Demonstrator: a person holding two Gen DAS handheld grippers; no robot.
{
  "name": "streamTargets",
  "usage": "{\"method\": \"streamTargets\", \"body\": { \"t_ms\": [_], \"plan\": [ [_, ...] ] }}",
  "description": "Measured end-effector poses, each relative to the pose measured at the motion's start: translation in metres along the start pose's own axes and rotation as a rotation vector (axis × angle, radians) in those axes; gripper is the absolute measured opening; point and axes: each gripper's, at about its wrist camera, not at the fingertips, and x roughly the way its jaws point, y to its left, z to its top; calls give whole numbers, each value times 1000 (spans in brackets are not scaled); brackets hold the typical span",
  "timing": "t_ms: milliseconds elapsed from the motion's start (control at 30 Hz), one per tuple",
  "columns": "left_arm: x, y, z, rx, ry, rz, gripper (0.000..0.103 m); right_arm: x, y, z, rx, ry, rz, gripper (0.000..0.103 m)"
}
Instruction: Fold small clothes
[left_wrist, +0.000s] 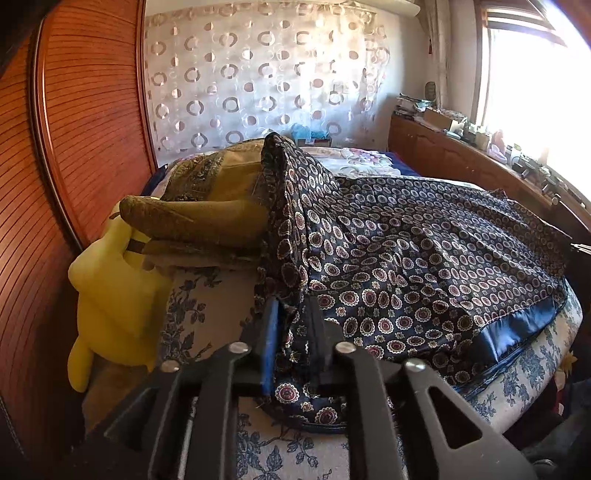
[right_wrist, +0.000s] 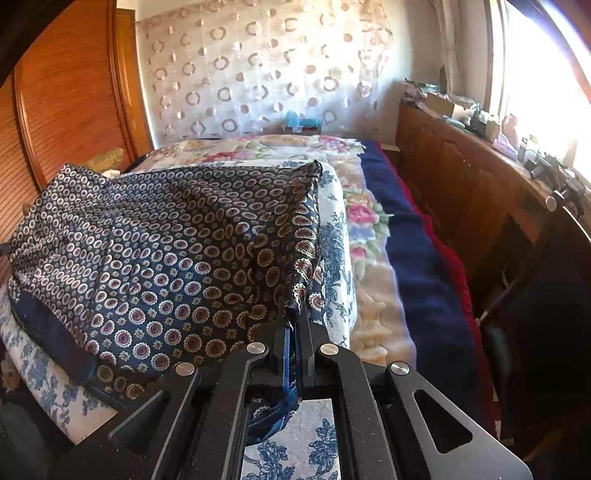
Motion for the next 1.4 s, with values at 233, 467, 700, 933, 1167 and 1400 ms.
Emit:
{"method": "streamTargets", "body": {
  "t_ms": [233, 467, 700, 933, 1167, 1400],
  "plan": [
    [-4, 5, -1, -23, -21, 25, 34, -6, 4, -1, -14, -17, -18, 19],
    [15, 16, -6, -43, 53, 12, 36, -12, 17, 1, -34, -44, -9, 57],
    [35, 21, -17, -68, 143, -13, 36, -8, 52, -2, -82, -50, 43, 69],
    [39, 23, -21, -81, 160, -17, 36, 12, 92, -6, -110, -30, 130, 72],
    [40, 22, -19, -69, 157, -5, 36, 27, 126, -5, -157, -2, 164, 74],
    [41, 21, -19, -68, 151, -1, 36, 35, 145, -6, -178, 12, 182, 76]
  ]
}}
